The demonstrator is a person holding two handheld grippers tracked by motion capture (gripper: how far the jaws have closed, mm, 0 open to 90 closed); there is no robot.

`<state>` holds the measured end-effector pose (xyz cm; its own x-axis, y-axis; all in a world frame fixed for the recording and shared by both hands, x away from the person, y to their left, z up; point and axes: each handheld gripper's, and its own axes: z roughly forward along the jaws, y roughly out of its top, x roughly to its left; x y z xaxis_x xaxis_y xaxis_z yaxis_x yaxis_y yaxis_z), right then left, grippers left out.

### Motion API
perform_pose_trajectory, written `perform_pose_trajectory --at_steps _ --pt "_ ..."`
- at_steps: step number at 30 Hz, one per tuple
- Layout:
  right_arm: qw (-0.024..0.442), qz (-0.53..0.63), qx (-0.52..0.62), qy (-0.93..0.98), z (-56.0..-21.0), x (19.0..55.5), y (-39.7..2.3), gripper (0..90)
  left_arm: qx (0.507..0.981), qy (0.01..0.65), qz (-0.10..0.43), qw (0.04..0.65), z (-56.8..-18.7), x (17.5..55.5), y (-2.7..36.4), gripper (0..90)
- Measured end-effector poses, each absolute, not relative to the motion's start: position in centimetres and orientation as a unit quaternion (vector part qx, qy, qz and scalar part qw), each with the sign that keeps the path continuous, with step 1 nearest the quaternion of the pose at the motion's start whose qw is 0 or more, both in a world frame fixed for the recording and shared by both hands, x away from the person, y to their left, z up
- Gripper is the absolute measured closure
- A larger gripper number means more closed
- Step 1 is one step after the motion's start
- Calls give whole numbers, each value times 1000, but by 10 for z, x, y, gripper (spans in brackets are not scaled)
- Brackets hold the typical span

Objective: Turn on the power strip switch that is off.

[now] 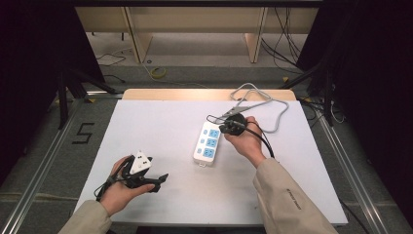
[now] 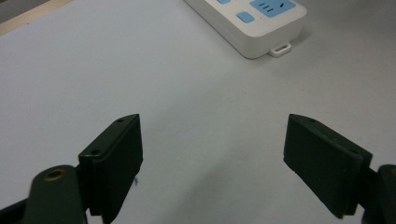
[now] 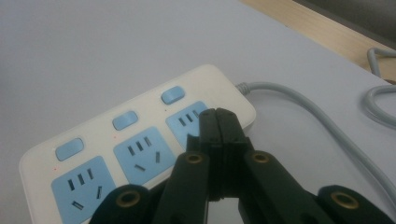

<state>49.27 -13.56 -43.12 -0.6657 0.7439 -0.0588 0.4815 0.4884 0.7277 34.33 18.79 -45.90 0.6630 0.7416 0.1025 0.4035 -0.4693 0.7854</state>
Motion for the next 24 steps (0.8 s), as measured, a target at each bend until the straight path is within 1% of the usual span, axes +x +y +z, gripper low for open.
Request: perform_pose_trajectory --at_steps 24 --pt "174 345 366 846 -438 506 -118 900 828 345 221 383 -459 343 188 195"
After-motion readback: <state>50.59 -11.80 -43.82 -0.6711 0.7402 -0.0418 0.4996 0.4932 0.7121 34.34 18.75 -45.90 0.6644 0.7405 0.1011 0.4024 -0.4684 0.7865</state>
